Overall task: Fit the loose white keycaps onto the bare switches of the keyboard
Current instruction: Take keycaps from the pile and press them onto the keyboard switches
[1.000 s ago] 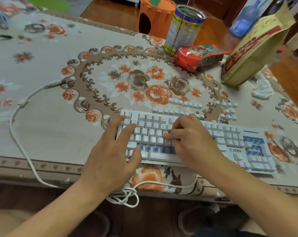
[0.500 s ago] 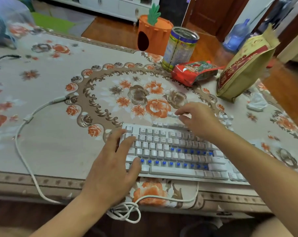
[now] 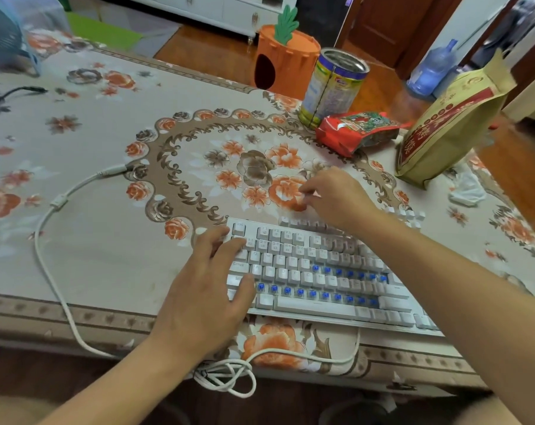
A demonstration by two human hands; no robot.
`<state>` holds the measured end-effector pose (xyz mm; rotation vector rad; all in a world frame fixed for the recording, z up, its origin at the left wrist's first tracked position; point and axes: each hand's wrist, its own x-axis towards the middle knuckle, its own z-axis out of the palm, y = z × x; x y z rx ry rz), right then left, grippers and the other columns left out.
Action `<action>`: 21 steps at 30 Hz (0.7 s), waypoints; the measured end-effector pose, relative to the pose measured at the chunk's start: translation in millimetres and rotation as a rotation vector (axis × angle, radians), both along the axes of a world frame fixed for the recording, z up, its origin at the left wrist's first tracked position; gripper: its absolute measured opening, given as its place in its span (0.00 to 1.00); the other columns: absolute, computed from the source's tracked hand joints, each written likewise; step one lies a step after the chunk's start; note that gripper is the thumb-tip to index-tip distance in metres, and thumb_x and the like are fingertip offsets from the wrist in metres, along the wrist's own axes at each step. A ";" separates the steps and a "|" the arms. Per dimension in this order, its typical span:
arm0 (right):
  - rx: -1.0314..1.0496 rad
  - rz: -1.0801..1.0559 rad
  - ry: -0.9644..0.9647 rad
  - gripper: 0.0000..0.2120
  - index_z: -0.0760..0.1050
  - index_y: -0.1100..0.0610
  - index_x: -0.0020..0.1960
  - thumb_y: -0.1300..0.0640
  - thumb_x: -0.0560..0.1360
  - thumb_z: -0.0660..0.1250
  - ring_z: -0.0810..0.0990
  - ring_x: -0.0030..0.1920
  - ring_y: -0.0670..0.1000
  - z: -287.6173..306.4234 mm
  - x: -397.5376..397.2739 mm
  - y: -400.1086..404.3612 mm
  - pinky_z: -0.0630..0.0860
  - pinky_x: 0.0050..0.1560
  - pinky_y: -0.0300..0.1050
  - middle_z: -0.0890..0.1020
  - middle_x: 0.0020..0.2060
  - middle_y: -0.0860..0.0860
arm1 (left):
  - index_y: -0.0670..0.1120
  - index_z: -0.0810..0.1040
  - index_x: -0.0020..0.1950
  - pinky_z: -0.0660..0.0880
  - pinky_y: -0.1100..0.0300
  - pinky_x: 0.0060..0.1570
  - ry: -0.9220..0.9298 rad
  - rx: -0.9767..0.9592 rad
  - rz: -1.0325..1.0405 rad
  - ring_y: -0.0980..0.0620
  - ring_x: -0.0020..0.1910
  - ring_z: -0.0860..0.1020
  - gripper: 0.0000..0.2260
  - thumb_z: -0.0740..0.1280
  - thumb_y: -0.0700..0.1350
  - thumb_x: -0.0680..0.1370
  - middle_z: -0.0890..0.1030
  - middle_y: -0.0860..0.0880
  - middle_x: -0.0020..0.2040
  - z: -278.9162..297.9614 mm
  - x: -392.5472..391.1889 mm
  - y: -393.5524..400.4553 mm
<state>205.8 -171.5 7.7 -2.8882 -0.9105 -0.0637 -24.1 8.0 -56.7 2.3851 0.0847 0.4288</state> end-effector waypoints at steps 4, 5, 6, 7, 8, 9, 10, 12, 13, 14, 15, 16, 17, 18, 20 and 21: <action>0.305 -0.026 0.117 0.13 0.79 0.49 0.60 0.57 0.76 0.72 0.78 0.48 0.43 30.1 -58.5 -10.4 0.75 0.53 0.41 0.80 0.46 0.41 | 0.47 0.74 0.71 0.72 0.62 0.52 0.000 0.012 -0.002 0.53 0.65 0.73 0.26 0.58 0.58 0.77 0.65 0.51 0.75 -1.1 -1.0 -0.2; 0.326 -0.025 0.130 0.11 0.78 0.49 0.57 0.57 0.75 0.72 0.77 0.48 0.42 32.4 -74.5 -18.9 0.74 0.51 0.38 0.80 0.45 0.41 | 0.47 0.73 0.71 0.71 0.63 0.53 0.000 0.019 -0.005 0.53 0.66 0.73 0.26 0.58 0.58 0.77 0.65 0.51 0.75 -1.1 -0.7 -1.0; 0.327 -0.019 0.126 0.08 0.78 0.49 0.53 0.56 0.75 0.73 0.76 0.47 0.40 32.4 -90.4 -27.8 0.74 0.49 0.37 0.79 0.44 0.40 | 0.47 0.73 0.71 0.71 0.63 0.53 0.002 0.025 -0.011 0.53 0.66 0.72 0.26 0.58 0.58 0.77 0.65 0.51 0.75 -1.1 -0.5 -1.8; 0.321 -0.009 0.102 0.06 0.78 0.49 0.50 0.56 0.74 0.73 0.76 0.46 0.40 30.3 -104.4 -36.1 0.73 0.48 0.38 0.79 0.43 0.40 | 0.47 0.73 0.71 0.71 0.63 0.53 0.004 0.033 -0.015 0.53 0.66 0.72 0.26 0.58 0.58 0.77 0.64 0.51 0.75 -1.1 -0.4 -2.3; 0.318 0.008 0.063 0.06 0.79 0.49 0.48 0.56 0.74 0.74 0.75 0.45 0.40 26.2 -116.0 -43.2 0.73 0.47 0.39 0.79 0.43 0.40 | 0.47 0.73 0.71 0.71 0.63 0.53 0.003 0.044 -0.018 0.53 0.66 0.72 0.26 0.58 0.58 0.77 0.64 0.51 0.75 -0.7 -0.5 -2.4; 0.314 0.030 0.024 0.05 0.80 0.50 0.46 0.57 0.73 0.74 0.76 0.45 0.42 20.4 -124.4 -48.5 0.74 0.48 0.42 0.80 0.42 0.41 | 0.47 0.73 0.71 0.71 0.63 0.52 0.001 0.052 -0.019 0.53 0.65 0.72 0.26 0.58 0.58 0.78 0.64 0.51 0.75 -0.3 -0.7 -2.5; 0.309 0.054 -0.011 0.05 0.80 0.51 0.45 0.58 0.72 0.75 0.77 0.45 0.45 13.9 -130.4 -51.9 0.75 0.47 0.44 0.80 0.41 0.42 | 0.47 0.72 0.71 0.71 0.64 0.52 0.001 0.057 -0.019 0.53 0.65 0.72 0.26 0.58 0.58 0.78 0.64 0.51 0.75 -0.1 -0.9 -2.5; 0.300 0.095 -0.063 0.06 0.81 0.54 0.44 0.61 0.71 0.76 0.77 0.44 0.49 0.1 -137.2 -56.2 0.77 0.46 0.48 0.81 0.39 0.44 | 0.47 0.72 0.71 0.72 0.64 0.51 0.005 0.060 -0.021 0.52 0.65 0.73 0.25 0.59 0.58 0.78 0.64 0.51 0.75 -0.4 -1.6 -2.3; 0.294 0.117 -0.089 0.06 0.81 0.54 0.43 0.62 0.71 0.76 0.77 0.44 0.49 -5.4 -138.9 -57.6 0.77 0.45 0.49 0.81 0.39 0.45 | 0.47 0.72 0.71 0.72 0.63 0.51 0.005 0.055 -0.021 0.51 0.65 0.73 0.25 0.59 0.58 0.78 0.64 0.51 0.75 -0.7 -1.6 -2.2; 0.286 0.139 -0.112 0.06 0.81 0.55 0.43 0.63 0.71 0.76 0.77 0.44 0.50 -9.8 -139.9 -58.6 0.77 0.44 0.49 0.82 0.40 0.45 | 0.47 0.72 0.71 0.73 0.63 0.51 0.003 0.047 -0.020 0.51 0.66 0.73 0.25 0.59 0.57 0.78 0.64 0.51 0.75 -1.0 -1.7 -1.8; 0.279 0.157 -0.131 0.05 0.81 0.55 0.44 0.63 0.71 0.75 0.78 0.45 0.51 -12.7 -140.5 -59.1 0.77 0.43 0.49 0.82 0.41 0.46 | 0.47 0.73 0.71 0.73 0.62 0.52 0.000 0.038 -0.015 0.51 0.66 0.73 0.25 0.60 0.57 0.77 0.63 0.51 0.75 -1.4 -1.6 -1.3; 0.272 0.173 -0.153 0.05 0.81 0.56 0.44 0.63 0.72 0.75 0.78 0.45 0.52 -14.7 -140.9 -59.7 0.77 0.43 0.50 0.83 0.42 0.46 | 0.47 0.73 0.71 0.74 0.61 0.53 -0.002 0.027 -0.010 0.51 0.67 0.73 0.25 0.59 0.58 0.77 0.63 0.52 0.75 -1.7 -1.6 -0.9; 0.260 0.186 -0.181 0.04 0.82 0.57 0.45 0.64 0.72 0.75 0.79 0.45 0.53 -16.2 -141.0 -60.0 0.77 0.42 0.50 0.84 0.43 0.47 | 0.47 0.73 0.71 0.75 0.60 0.53 -0.004 0.017 -0.004 0.51 0.67 0.73 0.26 0.59 0.58 0.77 0.63 0.52 0.75 -1.8 -1.6 -0.4; 0.243 0.200 -0.213 0.04 0.82 0.58 0.45 0.64 0.72 0.74 0.79 0.45 0.54 -16.7 -141.0 -59.7 0.78 0.42 0.51 0.84 0.43 0.48 | 0.47 0.73 0.71 0.75 0.60 0.53 -0.007 0.008 0.000 0.52 0.67 0.73 0.26 0.58 0.58 0.77 0.63 0.53 0.75 -1.5 -1.8 0.1; 0.204 0.227 -0.266 0.03 0.82 0.60 0.46 0.65 0.73 0.74 0.79 0.44 0.55 -16.5 -141.9 -58.5 0.78 0.41 0.51 0.85 0.44 0.51 | 0.47 0.74 0.71 0.76 0.59 0.53 -0.015 0.005 0.004 0.52 0.66 0.73 0.26 0.58 0.58 0.77 0.63 0.53 0.75 -1.2 -1.7 0.5; 0.189 0.238 -0.285 0.04 0.82 0.60 0.46 0.66 0.73 0.74 0.79 0.44 0.55 -16.7 -142.5 -58.4 0.78 0.41 0.51 0.85 0.45 0.51 | 0.47 0.74 0.71 0.76 0.59 0.53 -0.016 0.005 0.003 0.52 0.66 0.73 0.26 0.58 0.58 0.77 0.63 0.52 0.75 -1.1 -1.6 0.5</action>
